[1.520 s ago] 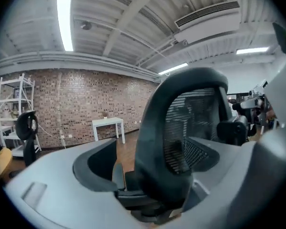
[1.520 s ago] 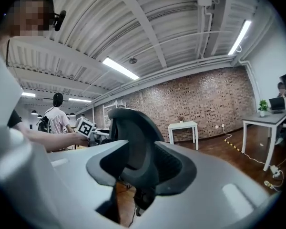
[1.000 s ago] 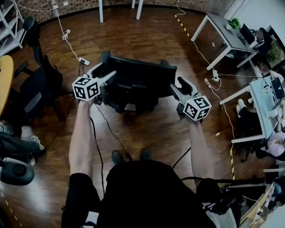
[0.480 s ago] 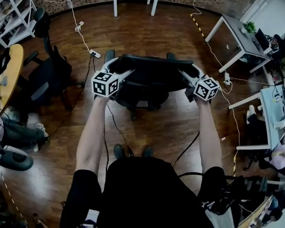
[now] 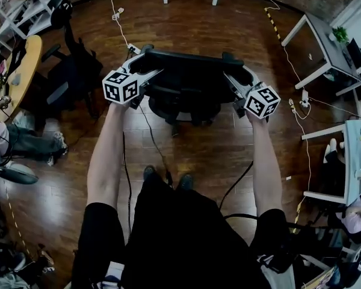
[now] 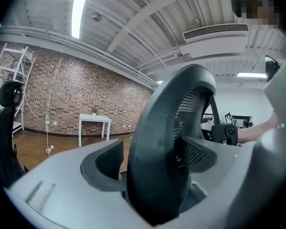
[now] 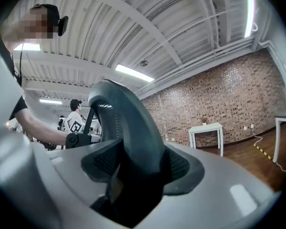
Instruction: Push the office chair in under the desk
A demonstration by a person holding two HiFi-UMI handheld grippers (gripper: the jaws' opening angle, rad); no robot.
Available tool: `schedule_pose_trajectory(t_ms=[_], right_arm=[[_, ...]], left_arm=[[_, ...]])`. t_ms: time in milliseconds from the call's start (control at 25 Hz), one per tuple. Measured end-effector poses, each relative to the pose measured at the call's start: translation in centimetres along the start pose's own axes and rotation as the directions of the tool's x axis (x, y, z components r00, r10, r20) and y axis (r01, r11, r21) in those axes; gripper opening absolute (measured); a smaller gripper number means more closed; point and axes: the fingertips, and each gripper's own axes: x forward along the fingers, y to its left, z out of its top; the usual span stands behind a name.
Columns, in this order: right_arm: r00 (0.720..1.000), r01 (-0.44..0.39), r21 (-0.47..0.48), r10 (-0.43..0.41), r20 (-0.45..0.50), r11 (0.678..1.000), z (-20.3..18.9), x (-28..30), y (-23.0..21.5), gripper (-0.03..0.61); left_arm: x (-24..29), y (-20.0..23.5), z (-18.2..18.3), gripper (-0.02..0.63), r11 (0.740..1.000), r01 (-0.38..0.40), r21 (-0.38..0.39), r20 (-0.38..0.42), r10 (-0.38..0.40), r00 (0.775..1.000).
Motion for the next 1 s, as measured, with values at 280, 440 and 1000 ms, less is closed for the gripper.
schedule_pose_trajectory(t_ms=[280,440,1000], right_arm=[[1.0,-0.014,-0.006,0.014,-0.005,1.0,0.3,1.4,-2.9,0.256],[1.0,-0.03,-0.009,0.03,-0.002,1.0,0.3,1.4,-4.0,0.256],[0.999,0.03,-0.045,-0.029,0.023,0.999,-0.2,7.4,-5.4,0.252]], left_arm=[[2.2,1.2,0.2,0.486,1.0,-0.02,-0.023,-0.015,0.019,1.0],[3.2,1.2,0.1,0.488,0.999,-0.038,-0.026,-0.018,0.037,0.999],[5.0,8.5,1.8,0.491,1.0,0.03,0.007,0.017,-0.03,0.999]])
